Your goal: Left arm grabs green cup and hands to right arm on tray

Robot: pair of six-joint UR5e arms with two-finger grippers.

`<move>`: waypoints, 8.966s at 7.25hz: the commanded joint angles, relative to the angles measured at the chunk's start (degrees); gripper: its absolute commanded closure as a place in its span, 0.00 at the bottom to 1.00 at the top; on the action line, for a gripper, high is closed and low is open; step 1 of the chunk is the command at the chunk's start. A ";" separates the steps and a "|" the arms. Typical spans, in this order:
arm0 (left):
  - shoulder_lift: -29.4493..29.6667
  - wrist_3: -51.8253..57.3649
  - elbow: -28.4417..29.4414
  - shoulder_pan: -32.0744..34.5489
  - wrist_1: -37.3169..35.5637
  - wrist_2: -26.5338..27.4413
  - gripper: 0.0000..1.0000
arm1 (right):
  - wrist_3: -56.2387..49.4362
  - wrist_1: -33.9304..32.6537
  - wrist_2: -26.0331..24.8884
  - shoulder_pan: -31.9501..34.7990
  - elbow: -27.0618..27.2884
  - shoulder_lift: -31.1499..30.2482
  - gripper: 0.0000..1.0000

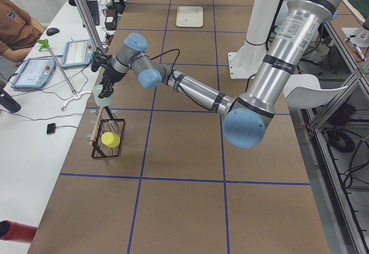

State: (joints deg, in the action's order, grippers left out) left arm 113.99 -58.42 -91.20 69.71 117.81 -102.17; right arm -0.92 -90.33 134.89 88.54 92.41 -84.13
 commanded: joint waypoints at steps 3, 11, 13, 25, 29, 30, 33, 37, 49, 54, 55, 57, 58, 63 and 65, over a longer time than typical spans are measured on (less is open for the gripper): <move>-0.17 -16.35 -6.43 -1.75 -0.57 -5.59 0.80 | 24.05 25.58 -0.16 -3.90 -2.75 0.11 0.00; 2.22 -56.91 -15.64 -13.98 -1.01 3.19 0.80 | 78.31 62.73 0.19 -15.31 -3.56 2.99 0.00; 0.97 -68.88 -19.44 -14.42 -1.01 7.40 0.80 | 82.65 62.74 -3.21 -19.61 -3.56 9.21 0.00; -4.03 -89.76 -20.16 -41.32 33.17 38.36 0.80 | 95.40 65.20 11.86 -27.81 -3.82 30.95 0.04; -4.04 -89.76 -20.08 -42.81 36.59 37.83 0.80 | 94.87 75.15 7.18 -30.77 -3.55 31.94 0.09; -4.13 -89.59 -19.81 -42.81 37.22 37.74 0.80 | 95.05 77.39 5.57 -32.62 -3.56 31.58 0.08; -4.13 -89.50 -19.72 -44.47 37.40 37.74 0.80 | 95.23 83.55 4.86 -33.87 -3.12 31.75 0.06; -3.78 -89.76 -19.63 -47.65 41.09 37.83 0.80 | 95.23 84.62 2.75 -34.92 -2.85 31.84 0.16; -3.42 -89.76 -19.55 -49.58 41.09 37.83 0.80 | 95.23 82.16 -3.94 -41.16 -6.02 35.53 0.25; -3.34 -89.76 -19.63 -49.58 41.09 37.83 0.80 | 95.23 82.25 -3.85 -41.61 -7.07 35.53 0.28; -3.34 -89.76 -19.63 -49.58 41.09 37.83 0.80 | 95.31 82.25 -3.68 -41.61 -6.99 35.53 0.28; -3.34 -89.68 -19.55 -49.58 41.09 37.83 0.80 | 95.40 82.33 -3.41 -41.52 -6.55 35.18 0.28; -3.34 -89.68 -19.55 -49.58 41.09 37.83 0.80 | 95.49 82.33 -3.32 -41.52 -6.46 35.00 0.28; -3.34 -89.68 -19.63 -49.58 41.09 37.83 0.80 | 95.49 82.33 -2.36 -41.87 -6.19 34.83 0.28; -3.34 -89.68 -19.63 -49.58 41.09 37.83 0.80 | 95.49 82.33 -2.44 -42.31 -6.19 34.83 0.28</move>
State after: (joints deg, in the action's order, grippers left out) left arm 110.65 -148.10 -110.83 20.13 158.91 -64.34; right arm 94.57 -8.00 132.48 46.47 86.22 -49.32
